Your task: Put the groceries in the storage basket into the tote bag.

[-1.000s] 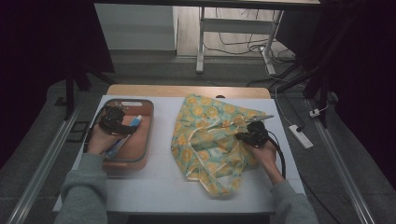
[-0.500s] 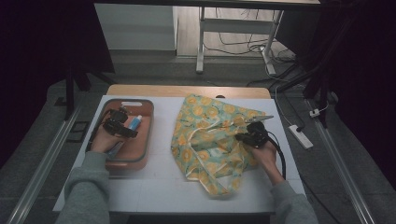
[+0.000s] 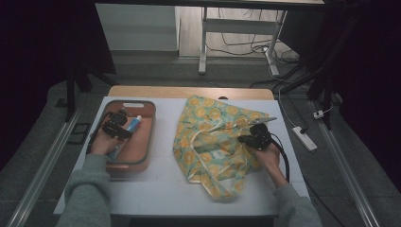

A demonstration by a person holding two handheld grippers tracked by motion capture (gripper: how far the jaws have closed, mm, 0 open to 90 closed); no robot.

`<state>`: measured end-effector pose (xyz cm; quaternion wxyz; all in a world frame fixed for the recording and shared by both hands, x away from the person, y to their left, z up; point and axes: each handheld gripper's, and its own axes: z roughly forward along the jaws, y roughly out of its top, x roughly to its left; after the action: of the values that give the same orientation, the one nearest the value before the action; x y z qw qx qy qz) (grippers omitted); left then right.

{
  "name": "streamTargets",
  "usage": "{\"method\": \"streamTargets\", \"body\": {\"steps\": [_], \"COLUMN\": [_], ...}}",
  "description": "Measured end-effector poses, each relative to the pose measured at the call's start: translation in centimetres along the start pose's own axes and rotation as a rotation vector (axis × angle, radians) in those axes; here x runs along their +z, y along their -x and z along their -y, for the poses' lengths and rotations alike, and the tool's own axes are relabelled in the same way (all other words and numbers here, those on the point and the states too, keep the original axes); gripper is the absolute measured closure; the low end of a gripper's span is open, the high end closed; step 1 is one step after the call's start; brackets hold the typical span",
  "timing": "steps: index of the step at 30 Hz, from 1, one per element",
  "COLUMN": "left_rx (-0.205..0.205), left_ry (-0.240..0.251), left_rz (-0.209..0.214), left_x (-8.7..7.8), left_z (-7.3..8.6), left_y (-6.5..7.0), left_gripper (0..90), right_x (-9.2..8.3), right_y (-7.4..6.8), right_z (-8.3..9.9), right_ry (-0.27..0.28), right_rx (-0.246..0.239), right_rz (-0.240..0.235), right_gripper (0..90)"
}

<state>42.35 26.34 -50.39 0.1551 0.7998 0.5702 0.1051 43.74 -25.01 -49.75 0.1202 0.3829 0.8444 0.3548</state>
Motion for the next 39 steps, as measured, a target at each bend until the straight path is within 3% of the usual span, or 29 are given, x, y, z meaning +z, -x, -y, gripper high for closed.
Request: {"method": "streamTargets", "body": {"steps": [4, 11, 16, 19, 25, 29, 34, 39], "left_rx": [0.003, 0.005, 0.024, 0.046, 0.102, 0.143, 0.224, 0.299], "left_ry": [0.009, 0.024, 0.11, 0.19, 0.335, 0.401, 0.473, 0.511], "left_rz": [0.019, 0.013, 0.036, 0.061, 0.15, 0.179, 0.222, 0.283], "left_x": [-0.1, -0.5, -2.7, -4.8, -9.0, -11.1, -13.4, -14.3], "left_z": [0.3, 0.4, 0.2, 0.0, 0.1, 0.2, 0.2, -0.3], "left_y": [-0.4, -0.6, -0.1, 0.7, 2.4, 3.8, 6.3, 8.6], "left_gripper": [72.8, 74.4, 74.6, 74.6, 74.7, 74.7, 74.7, 74.7], "right_x": [0.0, -0.1, -0.1, -0.2, -0.2, -0.2, -0.3, -0.3], "right_y": [0.0, 0.1, 0.1, 0.2, 0.0, -0.1, -0.1, -0.2], "right_z": [0.0, 0.0, 0.0, 0.0, -0.1, -0.2, -0.2, -0.2], "right_ry": [0.001, 0.006, 0.005, 0.011, 0.011, 0.015, 0.02, 0.021], "right_rx": [-0.001, -0.003, -0.005, -0.001, -0.002, -0.005, -0.003, -0.004], "right_rz": [0.001, 0.003, 0.003, 0.003, 0.002, 0.003, 0.002, -0.001], "right_gripper": [88.9, 88.9, 88.9, 88.9, 88.9, 88.9, 88.9, 88.9]}}
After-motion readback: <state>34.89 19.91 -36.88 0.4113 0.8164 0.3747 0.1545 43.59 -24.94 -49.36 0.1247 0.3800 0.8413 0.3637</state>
